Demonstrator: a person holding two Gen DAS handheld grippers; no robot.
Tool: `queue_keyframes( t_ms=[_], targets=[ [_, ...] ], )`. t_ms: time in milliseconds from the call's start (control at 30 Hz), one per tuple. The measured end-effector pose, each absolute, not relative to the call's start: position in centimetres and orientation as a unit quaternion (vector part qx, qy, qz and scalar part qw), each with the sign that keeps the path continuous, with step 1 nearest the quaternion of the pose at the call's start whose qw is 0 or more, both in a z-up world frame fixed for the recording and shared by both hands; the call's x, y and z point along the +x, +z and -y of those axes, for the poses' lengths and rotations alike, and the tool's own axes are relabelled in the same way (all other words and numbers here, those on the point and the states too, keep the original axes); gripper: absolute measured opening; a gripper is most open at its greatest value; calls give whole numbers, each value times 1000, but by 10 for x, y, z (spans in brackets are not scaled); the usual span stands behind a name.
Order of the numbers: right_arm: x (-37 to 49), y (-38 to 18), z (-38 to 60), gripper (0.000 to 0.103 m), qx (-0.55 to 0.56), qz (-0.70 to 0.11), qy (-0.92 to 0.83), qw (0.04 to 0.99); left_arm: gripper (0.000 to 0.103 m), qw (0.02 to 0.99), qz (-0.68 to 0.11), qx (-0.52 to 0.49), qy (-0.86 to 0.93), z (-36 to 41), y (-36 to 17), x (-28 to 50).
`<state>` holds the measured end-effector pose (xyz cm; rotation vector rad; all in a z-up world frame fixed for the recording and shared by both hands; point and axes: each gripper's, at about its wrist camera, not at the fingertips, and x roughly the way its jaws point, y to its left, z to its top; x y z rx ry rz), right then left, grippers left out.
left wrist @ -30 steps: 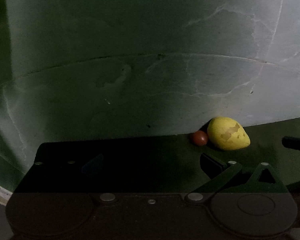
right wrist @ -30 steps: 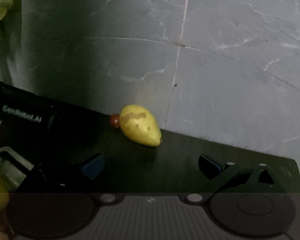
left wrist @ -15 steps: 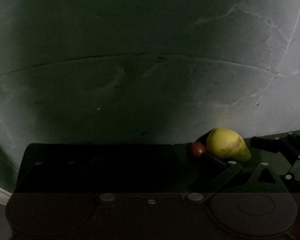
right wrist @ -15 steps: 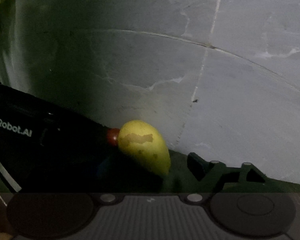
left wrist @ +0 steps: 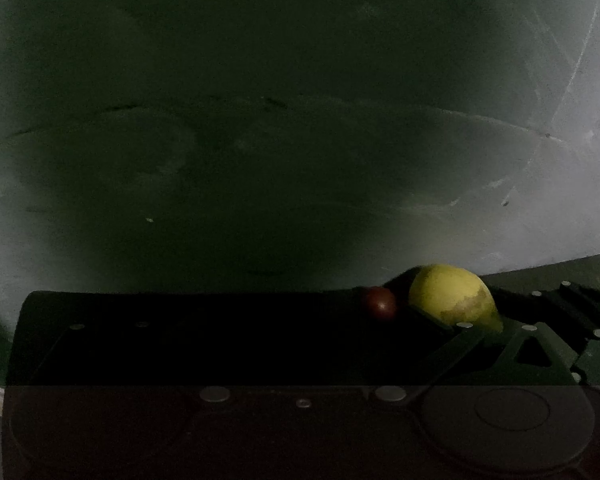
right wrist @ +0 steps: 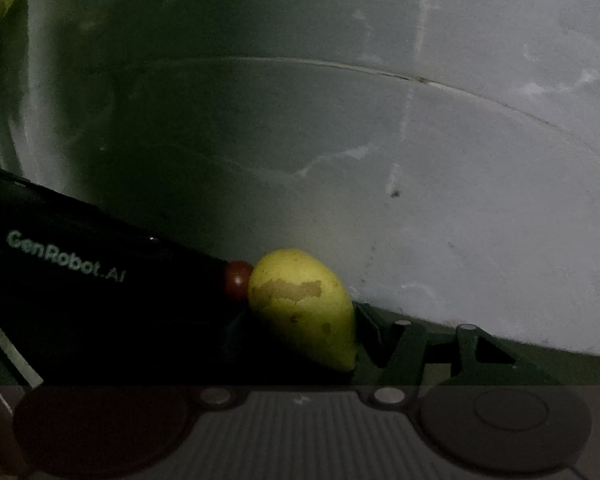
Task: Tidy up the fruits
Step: 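Grasp the yellow mango with the right tool while the left tool grasps the cherry tomato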
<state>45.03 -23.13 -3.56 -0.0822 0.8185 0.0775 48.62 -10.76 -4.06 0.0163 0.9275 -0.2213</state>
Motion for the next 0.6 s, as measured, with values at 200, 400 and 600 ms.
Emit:
queue_keyframes(
  t_ms=[200,400,600],
  targets=[
    [432,-32,243,62,-24,-397,20,917,102,886,-446,9,-124,97,-42,487],
    [420,-32,248,61,-7,-397,11,918,95,887,-440,11,-141,94,-49,493],
    [420,-31,243,61,-3,-394,11,919,82,887,-434,16,-157,87,-50,496]
  ],
)
